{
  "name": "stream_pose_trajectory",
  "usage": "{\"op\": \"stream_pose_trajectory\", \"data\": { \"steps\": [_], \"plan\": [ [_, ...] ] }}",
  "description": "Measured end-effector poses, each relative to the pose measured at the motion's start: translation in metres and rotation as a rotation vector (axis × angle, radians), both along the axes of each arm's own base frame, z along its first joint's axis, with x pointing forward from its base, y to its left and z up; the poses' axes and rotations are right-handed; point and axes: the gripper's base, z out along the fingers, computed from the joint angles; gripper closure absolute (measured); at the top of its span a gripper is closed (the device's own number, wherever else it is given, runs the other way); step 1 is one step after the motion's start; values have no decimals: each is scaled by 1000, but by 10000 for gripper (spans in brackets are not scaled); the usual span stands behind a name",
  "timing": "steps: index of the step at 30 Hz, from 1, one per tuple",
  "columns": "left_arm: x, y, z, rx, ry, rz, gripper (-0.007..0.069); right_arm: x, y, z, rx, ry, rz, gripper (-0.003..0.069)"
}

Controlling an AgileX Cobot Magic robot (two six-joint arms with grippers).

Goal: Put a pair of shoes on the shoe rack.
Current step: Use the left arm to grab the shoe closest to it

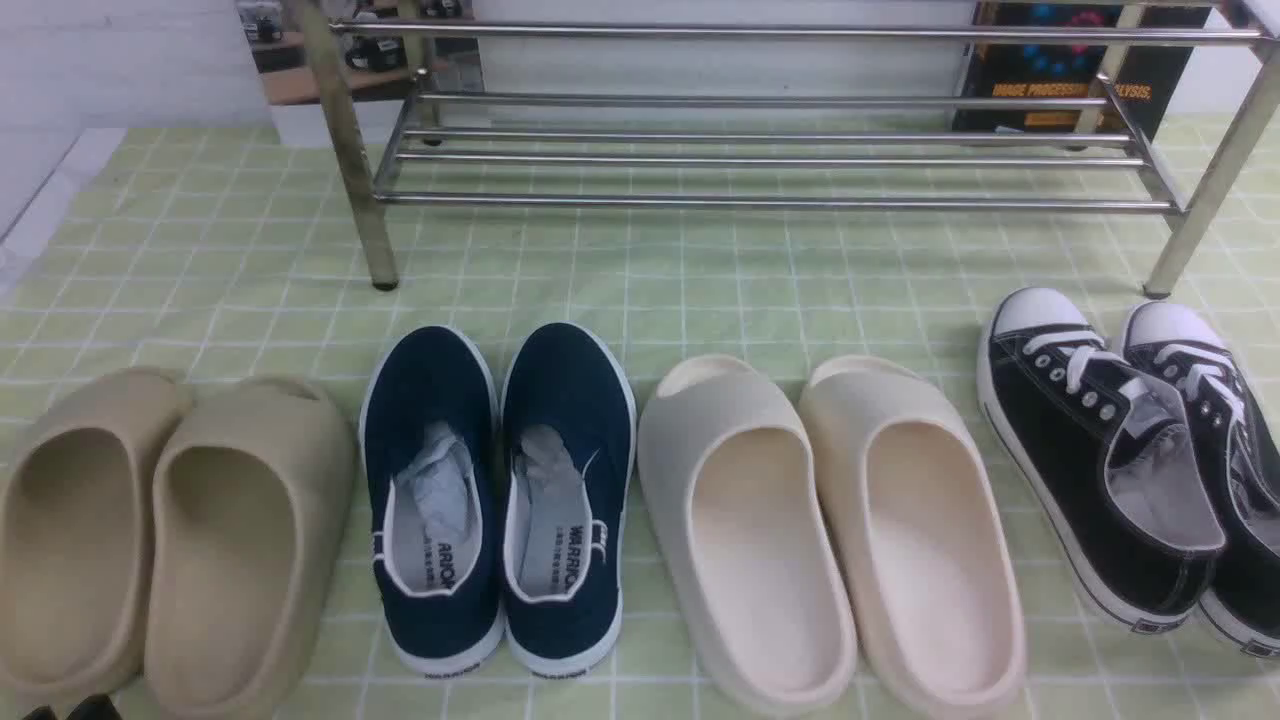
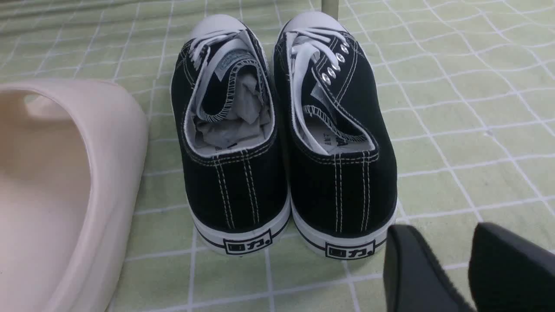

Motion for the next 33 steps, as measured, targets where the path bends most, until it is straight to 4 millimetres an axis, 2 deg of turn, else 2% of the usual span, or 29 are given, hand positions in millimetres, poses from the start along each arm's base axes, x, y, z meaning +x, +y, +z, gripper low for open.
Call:
{"op": "stream_pose_trajectory", "data": {
  "steps": [1, 4, 5, 16, 17, 18, 30, 33],
  "plan": [
    [0, 0, 1, -90, -7, 5, 386, 0, 0, 0, 0, 0, 0, 419],
    [0, -1, 2, -150, -11, 7, 386, 0, 0, 0, 0, 0, 0, 419],
    [0, -2, 5, -397, -20, 17, 386, 0, 0, 0, 0, 0, 0, 419],
    [0, -2, 6, -466, -22, 19, 386, 0, 0, 0, 0, 0, 0, 419],
    [0, -2, 6, -611, -17, 21, 386, 0, 0, 0, 0, 0, 0, 419],
    [0, -3, 7, -647, -15, 21, 386, 0, 0, 0, 0, 0, 0, 419],
    [0, -3, 7, -677, -14, 18, 386, 0, 0, 0, 0, 0, 0, 419],
    [-2, -4, 21, -604, -43, -9, 386, 0, 0, 0, 0, 0, 0, 419]
  ]
}}
